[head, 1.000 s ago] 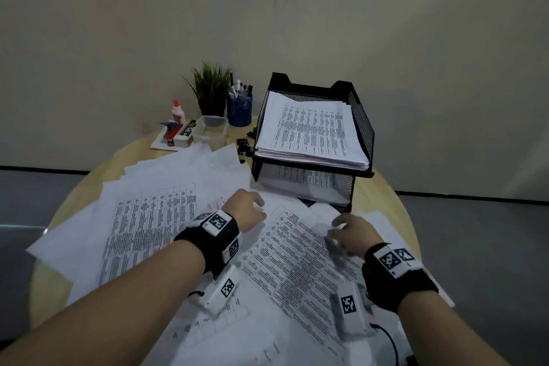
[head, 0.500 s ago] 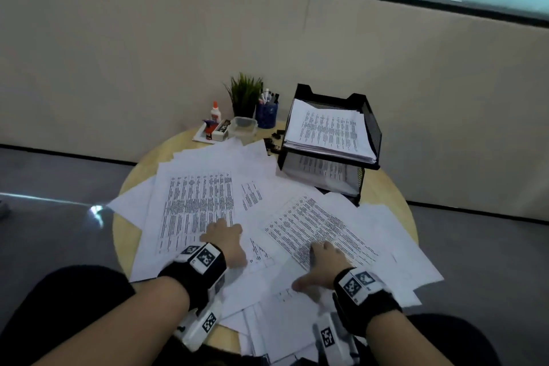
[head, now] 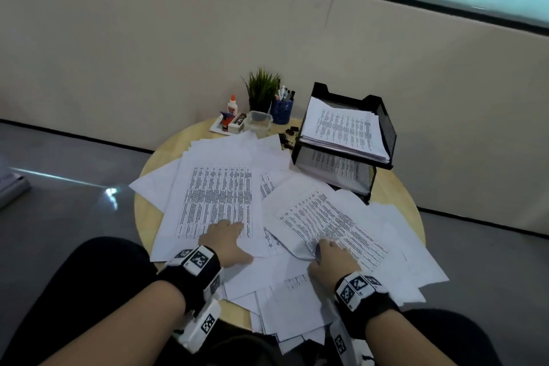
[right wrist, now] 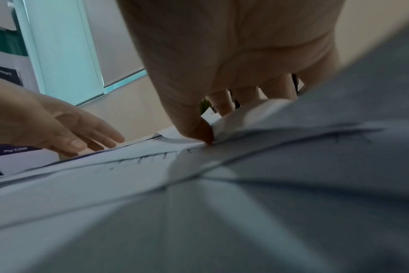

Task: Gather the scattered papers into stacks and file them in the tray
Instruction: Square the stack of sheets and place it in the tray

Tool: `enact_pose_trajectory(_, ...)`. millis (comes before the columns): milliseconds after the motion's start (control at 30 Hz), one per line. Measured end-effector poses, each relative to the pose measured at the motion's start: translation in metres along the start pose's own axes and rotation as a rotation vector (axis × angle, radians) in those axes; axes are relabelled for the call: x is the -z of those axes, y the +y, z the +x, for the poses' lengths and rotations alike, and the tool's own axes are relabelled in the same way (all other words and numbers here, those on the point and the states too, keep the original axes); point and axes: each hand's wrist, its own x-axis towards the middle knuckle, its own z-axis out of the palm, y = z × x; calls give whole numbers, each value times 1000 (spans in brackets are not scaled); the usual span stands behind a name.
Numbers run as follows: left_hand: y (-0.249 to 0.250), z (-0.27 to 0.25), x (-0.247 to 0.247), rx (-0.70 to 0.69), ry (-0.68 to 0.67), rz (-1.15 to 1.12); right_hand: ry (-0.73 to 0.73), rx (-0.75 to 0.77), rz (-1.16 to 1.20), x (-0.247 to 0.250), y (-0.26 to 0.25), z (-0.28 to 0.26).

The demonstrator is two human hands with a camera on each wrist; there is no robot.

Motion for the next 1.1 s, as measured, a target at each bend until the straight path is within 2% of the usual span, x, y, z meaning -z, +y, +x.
enact_pose_trajectory(67,-14,3,7,58,70,-94,10,26,32,5,3,1)
enact_pose_trajectory(167,-42,11,15,267,195,-207,4,58,71,12,5,-3)
enact_pose_trajectory(267,-63,14,22,468,213,-245,-6,136,80,12,6,-7)
enact_pose_trajectory(367,-71,20,25,542,212,-246,5,124,116,13,5,-7)
enact_pose_trajectory(467,-72,25,27,577,175,-243,31,71,210,24,5,-3)
enact_pose_trajectory(567,-74,29,28,570,161,-292,39,12,490,36,10,4)
enact_pose_trajectory(667,-74,28,27,594,250,-344,14,-37,833,52,7,6)
enact_pose_trajectory(733,-73,29,26,588,331,-365,-8,-17,945,61,-2,7)
enact_pose_trajectory(833,-68,31,26,559,307,-357,-50,44,911,66,-24,10)
enact_pose_trajectory(967,-63,30,27,556,198,-348,35,73,704,51,-60,12)
enact_pose_trajectory(1100,-63,27,24,531,167,-331,35,97,556,29,-91,11)
